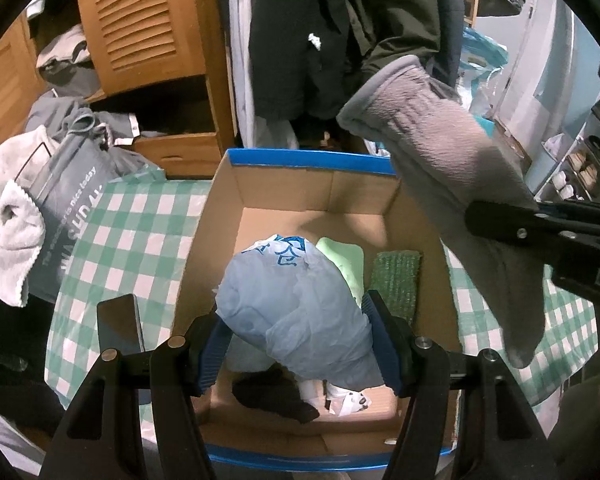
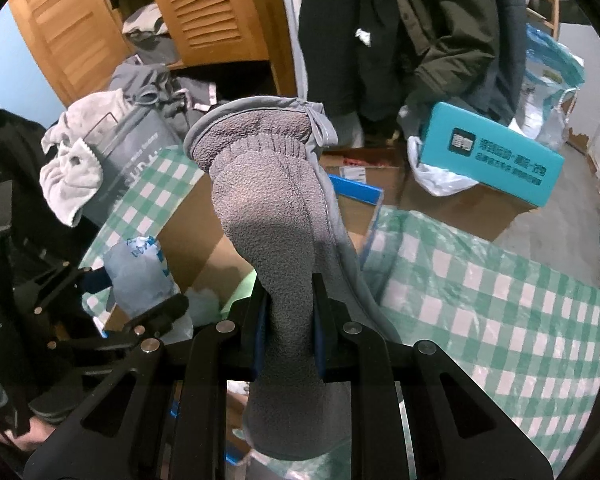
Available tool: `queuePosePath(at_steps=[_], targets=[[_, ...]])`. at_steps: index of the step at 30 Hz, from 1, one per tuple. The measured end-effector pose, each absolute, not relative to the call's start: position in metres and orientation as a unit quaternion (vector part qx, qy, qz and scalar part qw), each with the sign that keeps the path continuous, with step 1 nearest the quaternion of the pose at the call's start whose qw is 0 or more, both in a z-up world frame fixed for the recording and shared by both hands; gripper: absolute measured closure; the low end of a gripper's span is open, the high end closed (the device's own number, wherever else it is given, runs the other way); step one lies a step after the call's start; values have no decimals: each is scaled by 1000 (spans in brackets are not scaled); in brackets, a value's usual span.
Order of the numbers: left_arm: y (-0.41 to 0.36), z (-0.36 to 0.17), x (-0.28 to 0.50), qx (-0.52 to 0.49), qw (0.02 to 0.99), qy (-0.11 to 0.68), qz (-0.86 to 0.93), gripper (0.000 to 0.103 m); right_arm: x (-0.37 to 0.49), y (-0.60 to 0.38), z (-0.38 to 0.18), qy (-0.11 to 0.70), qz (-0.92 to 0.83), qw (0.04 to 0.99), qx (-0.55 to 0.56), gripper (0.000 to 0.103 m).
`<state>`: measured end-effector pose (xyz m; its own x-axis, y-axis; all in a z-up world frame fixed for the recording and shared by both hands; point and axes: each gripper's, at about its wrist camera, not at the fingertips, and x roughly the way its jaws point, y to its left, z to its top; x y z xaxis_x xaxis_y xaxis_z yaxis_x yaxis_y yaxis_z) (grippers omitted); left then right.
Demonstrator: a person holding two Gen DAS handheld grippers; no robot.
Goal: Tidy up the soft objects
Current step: 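Carry the white sock and grey mitten over the cardboard box with both tools, then open both tools to drop the sock and mitten into the box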
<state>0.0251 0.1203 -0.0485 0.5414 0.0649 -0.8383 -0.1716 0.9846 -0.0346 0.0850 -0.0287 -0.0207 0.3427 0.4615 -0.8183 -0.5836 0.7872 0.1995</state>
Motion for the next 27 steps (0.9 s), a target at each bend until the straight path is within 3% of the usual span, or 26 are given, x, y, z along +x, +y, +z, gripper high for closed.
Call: queuePosePath(at_steps=[16,21,25,27], targets=[[139,-60,24,-77,864,490,84,35,92,19,-44,502,342,789,-90,85],[142,-59,25,-80,863,491,90,32,92,28,-43,497,354,786,-102,66],[142,-57,23,-84,861,495,89,31,94,25,-38,490,347,794,-97,60],[142,-57,23,-84,862,493,89,25,96,20,-35,492,343,795,-89,60]])
